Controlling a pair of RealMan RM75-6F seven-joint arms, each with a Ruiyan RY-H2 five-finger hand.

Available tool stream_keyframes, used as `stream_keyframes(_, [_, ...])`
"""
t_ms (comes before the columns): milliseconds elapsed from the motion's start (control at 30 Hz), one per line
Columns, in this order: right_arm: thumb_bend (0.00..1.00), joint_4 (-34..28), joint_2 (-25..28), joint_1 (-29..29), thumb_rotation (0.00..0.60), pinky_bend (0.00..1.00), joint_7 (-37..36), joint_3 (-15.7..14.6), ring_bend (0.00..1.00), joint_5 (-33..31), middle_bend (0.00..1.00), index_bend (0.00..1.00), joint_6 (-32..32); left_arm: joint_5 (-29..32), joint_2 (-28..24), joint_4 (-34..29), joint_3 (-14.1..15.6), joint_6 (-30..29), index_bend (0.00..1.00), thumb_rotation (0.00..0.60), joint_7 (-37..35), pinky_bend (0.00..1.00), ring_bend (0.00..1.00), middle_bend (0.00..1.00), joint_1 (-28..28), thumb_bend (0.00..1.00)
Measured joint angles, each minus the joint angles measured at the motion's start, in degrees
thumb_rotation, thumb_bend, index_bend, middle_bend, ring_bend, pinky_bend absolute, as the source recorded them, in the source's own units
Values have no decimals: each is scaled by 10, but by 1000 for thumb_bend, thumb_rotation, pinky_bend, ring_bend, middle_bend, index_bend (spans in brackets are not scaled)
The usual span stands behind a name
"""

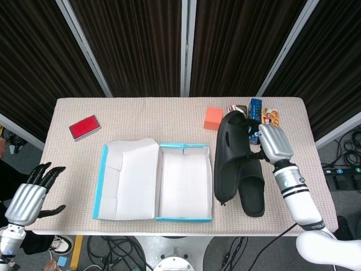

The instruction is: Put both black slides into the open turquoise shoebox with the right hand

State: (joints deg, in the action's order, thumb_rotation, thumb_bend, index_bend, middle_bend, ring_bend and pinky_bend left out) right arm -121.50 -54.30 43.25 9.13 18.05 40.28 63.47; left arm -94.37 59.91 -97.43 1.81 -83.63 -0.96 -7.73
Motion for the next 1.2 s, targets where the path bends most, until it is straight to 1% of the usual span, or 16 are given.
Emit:
stream_keyframes(133, [153,32,-47,-17,600,552,-88,5,409,71,484,548,-22,3,-3,2,-2,-3,108,600,-2,78,13,147,1,0])
stream_keyframes(233, [147,71,-101,-22,600,552,-146,6,409,113,484,548,-35,6,-6,2,-6,-5,108,600,-4,78,12,147,0,0])
stream_keyframes(467, [140,198,-250,-19,600,552,-273,8,409,188,483,549,-59,11,-10,8,-9,-9,108,600,-11,78,12,147,2,0])
stream_keyframes(567, [131,253,-309,-12,600,552,-317,9,409,216,483,549,-67,12,-12,14,-9,-14,108,600,-17,78,13,147,4,0])
stream_keyframes(633, [122,288,-345,-5,600,553,-335,10,409,230,483,549,-72,12,-13,20,-9,-17,108,600,-23,78,13,147,6,0])
stream_keyframes(767, [114,342,-392,11,600,552,-360,13,409,241,483,549,-91,11,-13,32,-8,-21,108,600,-37,78,12,147,9,0])
stream_keyframes(967, [113,399,-441,36,600,552,-373,23,409,233,483,549,-126,6,-14,55,-3,-30,108,600,-63,78,12,147,15,0])
stream_keyframes(1200, [124,444,-480,50,600,552,-368,29,409,214,483,549,-147,-4,-11,74,3,-39,108,600,-80,78,12,147,21,0])
